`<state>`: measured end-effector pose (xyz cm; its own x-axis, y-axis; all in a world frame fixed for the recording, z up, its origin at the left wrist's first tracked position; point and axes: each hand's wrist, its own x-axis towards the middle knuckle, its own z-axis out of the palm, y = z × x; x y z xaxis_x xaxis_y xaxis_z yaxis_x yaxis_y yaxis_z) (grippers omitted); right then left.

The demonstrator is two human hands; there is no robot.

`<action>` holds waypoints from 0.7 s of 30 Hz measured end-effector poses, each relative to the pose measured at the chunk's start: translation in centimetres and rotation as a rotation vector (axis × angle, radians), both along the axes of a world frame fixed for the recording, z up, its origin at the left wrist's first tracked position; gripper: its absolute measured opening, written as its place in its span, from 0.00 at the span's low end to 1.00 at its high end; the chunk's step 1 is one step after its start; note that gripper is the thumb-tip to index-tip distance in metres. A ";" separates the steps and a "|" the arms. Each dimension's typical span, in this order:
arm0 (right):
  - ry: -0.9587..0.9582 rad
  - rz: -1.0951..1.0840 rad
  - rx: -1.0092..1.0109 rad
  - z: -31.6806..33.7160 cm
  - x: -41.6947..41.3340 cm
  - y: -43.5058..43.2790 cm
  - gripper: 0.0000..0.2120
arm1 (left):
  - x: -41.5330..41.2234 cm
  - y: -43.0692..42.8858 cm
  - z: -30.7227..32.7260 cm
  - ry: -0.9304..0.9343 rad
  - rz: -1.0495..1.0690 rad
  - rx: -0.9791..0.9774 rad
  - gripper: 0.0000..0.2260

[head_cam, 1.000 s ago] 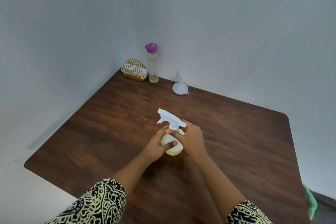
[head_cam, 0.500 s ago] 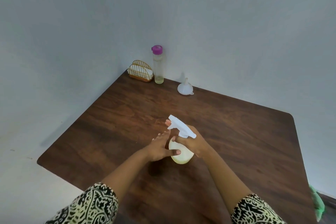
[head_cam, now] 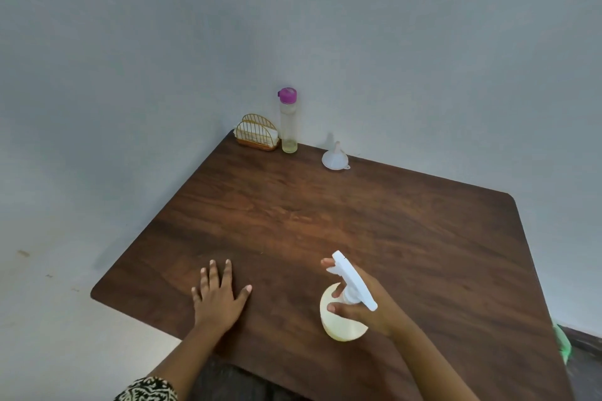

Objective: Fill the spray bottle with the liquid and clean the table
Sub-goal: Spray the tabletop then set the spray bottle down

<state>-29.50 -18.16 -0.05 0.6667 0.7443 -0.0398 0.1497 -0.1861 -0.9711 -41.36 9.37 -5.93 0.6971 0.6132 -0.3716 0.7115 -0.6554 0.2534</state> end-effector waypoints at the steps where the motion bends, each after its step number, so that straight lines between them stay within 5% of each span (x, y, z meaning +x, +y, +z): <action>1: -0.015 -0.022 -0.003 0.0 -0.4 0.0 0.31 | -0.2 -0.1 -0.2 -0.012 -0.005 0.001 0.35; 10: -0.071 -0.330 -0.018 1.0 -3.9 2.6 0.25 | -0.6 0.6 0.0 0.086 -0.104 -0.098 0.45; 16: 0.090 -0.316 -0.006 2.1 -5.2 4.2 0.26 | -0.8 1.2 0.4 0.121 -0.147 -0.154 0.50; 21: 0.108 -0.321 -0.079 1.8 -5.0 3.8 0.17 | -0.8 1.0 0.4 0.131 -0.149 -0.162 0.50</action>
<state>-34.54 -14.38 1.75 0.8552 0.4889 -0.1720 -0.0313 -0.2825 -0.9588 -42.14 10.40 -5.50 0.7147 0.4323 -0.5499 0.6436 -0.7142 0.2751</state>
